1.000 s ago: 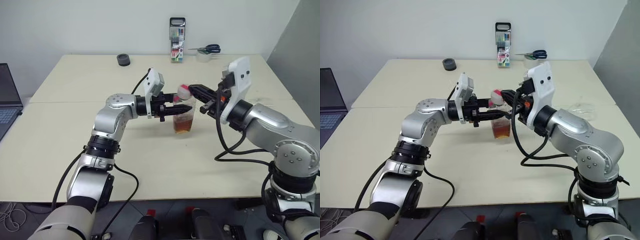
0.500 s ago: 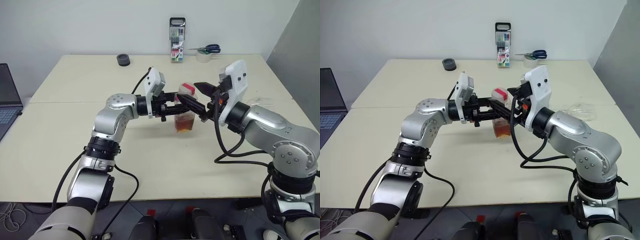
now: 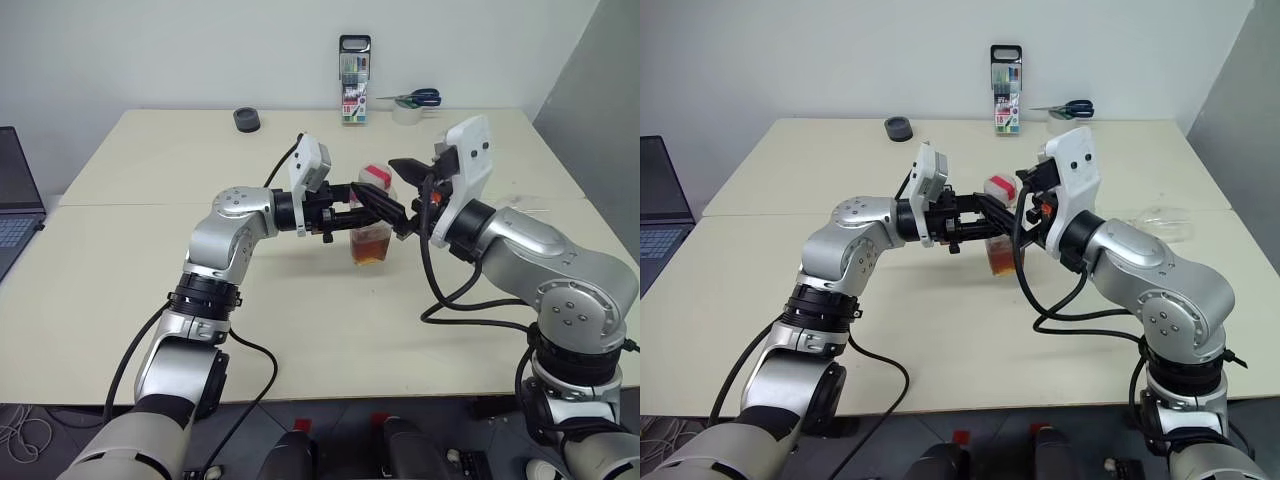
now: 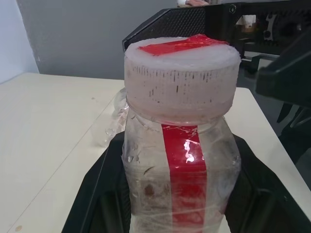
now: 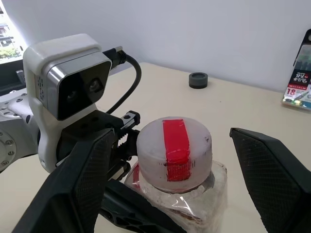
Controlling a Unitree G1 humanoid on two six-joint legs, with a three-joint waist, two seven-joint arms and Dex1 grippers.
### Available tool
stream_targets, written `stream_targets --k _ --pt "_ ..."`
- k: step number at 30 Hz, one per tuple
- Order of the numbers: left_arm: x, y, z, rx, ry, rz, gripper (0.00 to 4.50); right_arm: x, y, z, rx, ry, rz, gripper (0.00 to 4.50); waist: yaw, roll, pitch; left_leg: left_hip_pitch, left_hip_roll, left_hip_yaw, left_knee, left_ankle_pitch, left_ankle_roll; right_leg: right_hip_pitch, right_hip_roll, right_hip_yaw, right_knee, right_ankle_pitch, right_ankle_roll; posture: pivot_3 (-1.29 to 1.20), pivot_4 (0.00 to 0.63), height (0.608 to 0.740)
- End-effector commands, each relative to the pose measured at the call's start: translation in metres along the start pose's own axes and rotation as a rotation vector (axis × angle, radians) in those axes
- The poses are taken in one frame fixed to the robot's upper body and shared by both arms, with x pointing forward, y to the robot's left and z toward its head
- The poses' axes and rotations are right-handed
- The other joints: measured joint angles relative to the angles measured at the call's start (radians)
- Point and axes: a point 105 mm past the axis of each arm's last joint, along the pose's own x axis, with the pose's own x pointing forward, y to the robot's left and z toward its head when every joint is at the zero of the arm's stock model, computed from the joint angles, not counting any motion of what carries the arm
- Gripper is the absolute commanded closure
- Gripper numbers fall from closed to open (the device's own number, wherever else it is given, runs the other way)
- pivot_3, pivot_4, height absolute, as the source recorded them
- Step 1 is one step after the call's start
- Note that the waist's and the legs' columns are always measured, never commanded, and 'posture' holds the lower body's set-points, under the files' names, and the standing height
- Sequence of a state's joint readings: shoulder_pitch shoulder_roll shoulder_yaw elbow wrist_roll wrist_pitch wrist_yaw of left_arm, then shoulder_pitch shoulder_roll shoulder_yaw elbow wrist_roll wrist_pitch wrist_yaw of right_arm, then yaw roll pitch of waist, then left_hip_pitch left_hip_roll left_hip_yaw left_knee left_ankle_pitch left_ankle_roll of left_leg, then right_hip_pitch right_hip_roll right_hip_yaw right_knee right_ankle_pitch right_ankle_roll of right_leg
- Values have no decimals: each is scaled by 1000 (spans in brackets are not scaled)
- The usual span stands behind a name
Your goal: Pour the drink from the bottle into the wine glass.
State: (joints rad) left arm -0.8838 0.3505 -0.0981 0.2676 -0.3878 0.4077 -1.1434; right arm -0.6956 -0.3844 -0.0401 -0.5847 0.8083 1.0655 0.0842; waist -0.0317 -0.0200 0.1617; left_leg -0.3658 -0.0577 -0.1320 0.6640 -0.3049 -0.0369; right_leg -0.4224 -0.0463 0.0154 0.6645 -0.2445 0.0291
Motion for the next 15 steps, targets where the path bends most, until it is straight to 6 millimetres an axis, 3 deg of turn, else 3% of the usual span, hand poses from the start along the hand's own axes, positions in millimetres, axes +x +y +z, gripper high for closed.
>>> stream_targets --k 1,2,7,15 --pt "1 0 18 59 -43 -3 2532 -3 0 13 -28 -55 -5 817 0 0 0 0 0 0 0 0 0 0 0 0 0 0 0 0 150 740" --pt "1 0 18 59 -43 -2 2532 -3 0 13 -30 -53 -1 991 0 0 0 0 0 0 0 0 0 0 0 0 0 0 0 0 150 740" --pt "1 2 19 63 -43 0 2532 -2 3 11 -40 -42 19 2672 0 0 0 0 0 0 0 0 0 0 0 0 0 0 0 0 150 740" --pt "0 0 21 65 -43 -8 2532 -2 5 10 -49 -39 52 2677 0 0 0 0 0 0 0 0 0 0 0 0 0 0 0 0 150 740"
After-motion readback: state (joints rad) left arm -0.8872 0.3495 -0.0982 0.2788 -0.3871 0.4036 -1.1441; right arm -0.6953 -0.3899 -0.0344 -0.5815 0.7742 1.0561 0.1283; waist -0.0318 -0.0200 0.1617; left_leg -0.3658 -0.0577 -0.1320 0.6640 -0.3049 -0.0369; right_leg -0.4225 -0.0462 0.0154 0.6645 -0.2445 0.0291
